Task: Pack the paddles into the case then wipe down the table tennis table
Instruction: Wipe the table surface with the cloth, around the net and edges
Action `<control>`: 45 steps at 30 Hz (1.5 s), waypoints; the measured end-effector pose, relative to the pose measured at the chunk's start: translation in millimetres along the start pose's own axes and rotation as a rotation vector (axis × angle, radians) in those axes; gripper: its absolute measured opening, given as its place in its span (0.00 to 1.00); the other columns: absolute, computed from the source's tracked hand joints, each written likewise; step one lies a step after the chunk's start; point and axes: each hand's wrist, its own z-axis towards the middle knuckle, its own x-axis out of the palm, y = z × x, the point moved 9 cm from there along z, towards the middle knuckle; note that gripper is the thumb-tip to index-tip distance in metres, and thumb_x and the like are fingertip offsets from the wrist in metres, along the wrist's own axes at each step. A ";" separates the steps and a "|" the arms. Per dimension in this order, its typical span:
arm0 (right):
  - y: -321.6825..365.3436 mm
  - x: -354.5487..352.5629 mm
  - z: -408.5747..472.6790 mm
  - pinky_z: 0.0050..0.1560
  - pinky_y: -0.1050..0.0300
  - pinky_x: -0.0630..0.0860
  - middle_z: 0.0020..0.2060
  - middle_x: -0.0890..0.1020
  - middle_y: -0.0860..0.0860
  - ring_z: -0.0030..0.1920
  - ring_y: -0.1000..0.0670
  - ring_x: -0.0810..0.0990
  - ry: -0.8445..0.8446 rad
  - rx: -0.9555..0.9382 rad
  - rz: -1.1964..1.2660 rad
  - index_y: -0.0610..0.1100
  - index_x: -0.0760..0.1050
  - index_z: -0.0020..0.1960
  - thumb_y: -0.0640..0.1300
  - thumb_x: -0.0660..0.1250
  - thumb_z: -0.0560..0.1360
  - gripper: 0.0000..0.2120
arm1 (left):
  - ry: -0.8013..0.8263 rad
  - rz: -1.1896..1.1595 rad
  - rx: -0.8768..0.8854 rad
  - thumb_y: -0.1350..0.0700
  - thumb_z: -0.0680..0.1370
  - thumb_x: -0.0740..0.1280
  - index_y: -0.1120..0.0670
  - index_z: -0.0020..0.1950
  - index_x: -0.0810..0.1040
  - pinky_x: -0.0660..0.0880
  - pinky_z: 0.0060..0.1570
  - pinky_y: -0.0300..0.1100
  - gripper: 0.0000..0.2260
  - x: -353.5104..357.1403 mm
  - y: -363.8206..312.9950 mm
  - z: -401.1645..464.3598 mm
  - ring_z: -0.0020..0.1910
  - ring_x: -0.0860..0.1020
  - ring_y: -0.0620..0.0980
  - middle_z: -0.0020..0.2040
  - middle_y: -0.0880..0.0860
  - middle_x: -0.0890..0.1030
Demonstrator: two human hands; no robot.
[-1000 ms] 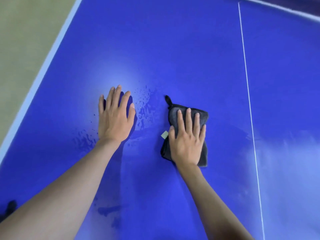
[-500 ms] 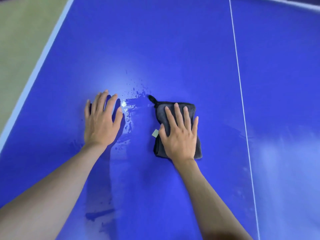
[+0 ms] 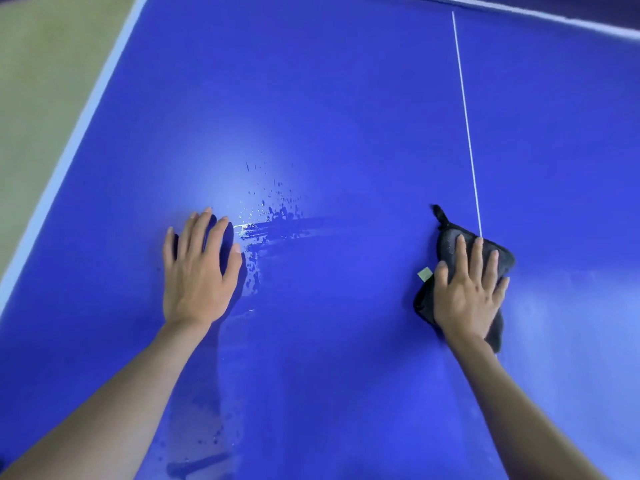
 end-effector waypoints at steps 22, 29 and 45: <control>206.6 23.1 -2.7 0.81 0.35 0.52 0.83 0.61 0.53 0.83 0.46 0.56 0.003 -0.457 0.076 0.55 0.62 0.83 0.59 0.50 0.81 0.30 | -0.012 0.037 -0.034 0.43 0.84 0.54 0.54 0.74 0.71 0.56 0.78 0.61 0.24 -1.9 3.6 -2.2 0.79 0.63 0.55 0.79 0.55 0.67; 42.5 7.4 78.8 0.81 0.32 0.48 0.84 0.57 0.54 0.84 0.45 0.52 0.056 -0.200 0.008 0.57 0.56 0.84 0.57 0.54 0.83 0.29 | -0.019 -0.001 -0.034 0.44 0.84 0.53 0.56 0.74 0.70 0.54 0.79 0.60 0.24 -2.5 4.5 -1.7 0.79 0.63 0.55 0.78 0.55 0.67; 231.7 29.4 43.3 0.82 0.36 0.45 0.85 0.54 0.53 0.85 0.46 0.49 0.033 -0.315 0.016 0.54 0.55 0.85 0.58 0.52 0.84 0.31 | -0.009 0.017 -0.050 0.43 0.84 0.53 0.56 0.76 0.68 0.54 0.79 0.60 0.26 0.7 5.5 -1.2 0.80 0.62 0.55 0.79 0.55 0.67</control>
